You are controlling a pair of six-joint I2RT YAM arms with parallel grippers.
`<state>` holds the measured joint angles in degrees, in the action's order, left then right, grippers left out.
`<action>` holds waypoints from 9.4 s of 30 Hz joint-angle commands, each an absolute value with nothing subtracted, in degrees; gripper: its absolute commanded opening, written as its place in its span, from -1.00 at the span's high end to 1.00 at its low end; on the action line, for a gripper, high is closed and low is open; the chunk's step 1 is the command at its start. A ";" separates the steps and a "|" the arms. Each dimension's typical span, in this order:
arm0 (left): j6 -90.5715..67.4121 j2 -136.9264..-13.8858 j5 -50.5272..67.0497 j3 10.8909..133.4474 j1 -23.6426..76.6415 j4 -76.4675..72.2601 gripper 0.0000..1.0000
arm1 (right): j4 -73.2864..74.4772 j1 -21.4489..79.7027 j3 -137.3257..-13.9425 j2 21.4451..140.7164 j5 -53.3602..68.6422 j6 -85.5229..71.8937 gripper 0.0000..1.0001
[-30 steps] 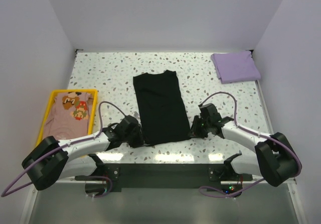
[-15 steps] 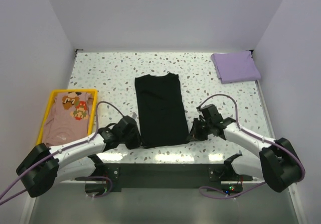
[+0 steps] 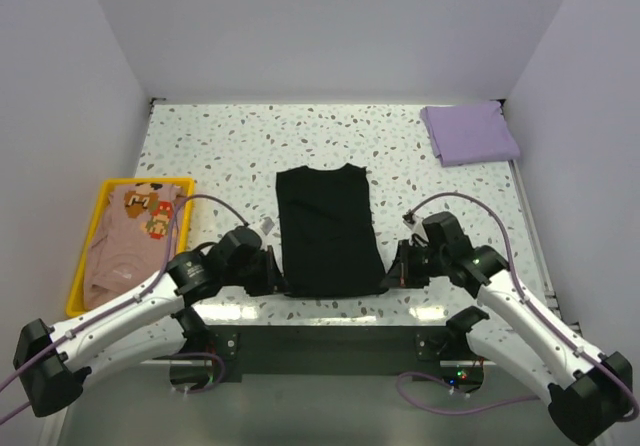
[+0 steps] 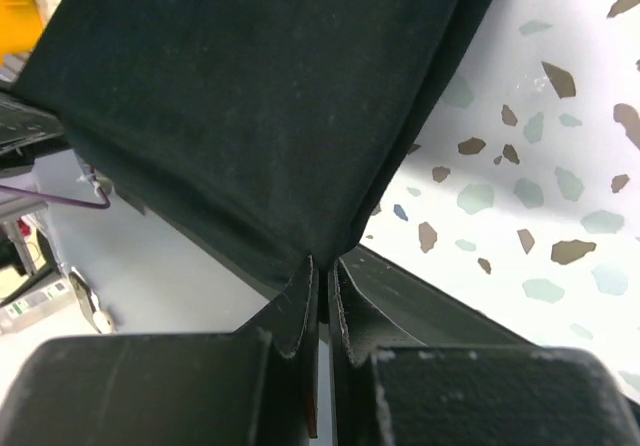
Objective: Fold and stack the t-shirts
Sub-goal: Fold the tshirt, then neatly place the folded tshirt to the corner
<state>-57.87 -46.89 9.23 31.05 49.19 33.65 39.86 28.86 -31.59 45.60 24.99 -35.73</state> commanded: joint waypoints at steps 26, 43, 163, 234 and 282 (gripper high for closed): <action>-37.53 -83.48 9.22 71.71 23.22 29.71 1.00 | 34.11 19.69 -84.34 96.63 18.00 -29.44 1.00; -37.79 -120.75 27.67 90.96 3.96 12.04 0.55 | 32.08 12.66 -122.97 133.34 24.97 -29.98 -0.01; -34.98 -104.58 5.27 76.37 18.73 20.92 1.00 | 15.13 16.88 -73.03 104.67 -0.09 -30.14 0.83; -40.07 -96.95 9.84 50.39 38.23 8.63 1.00 | -0.79 23.38 -44.71 84.89 15.72 -43.77 0.60; -32.52 -84.98 26.98 46.06 14.15 12.39 -0.53 | 0.27 27.16 -47.21 88.60 26.99 -41.22 0.36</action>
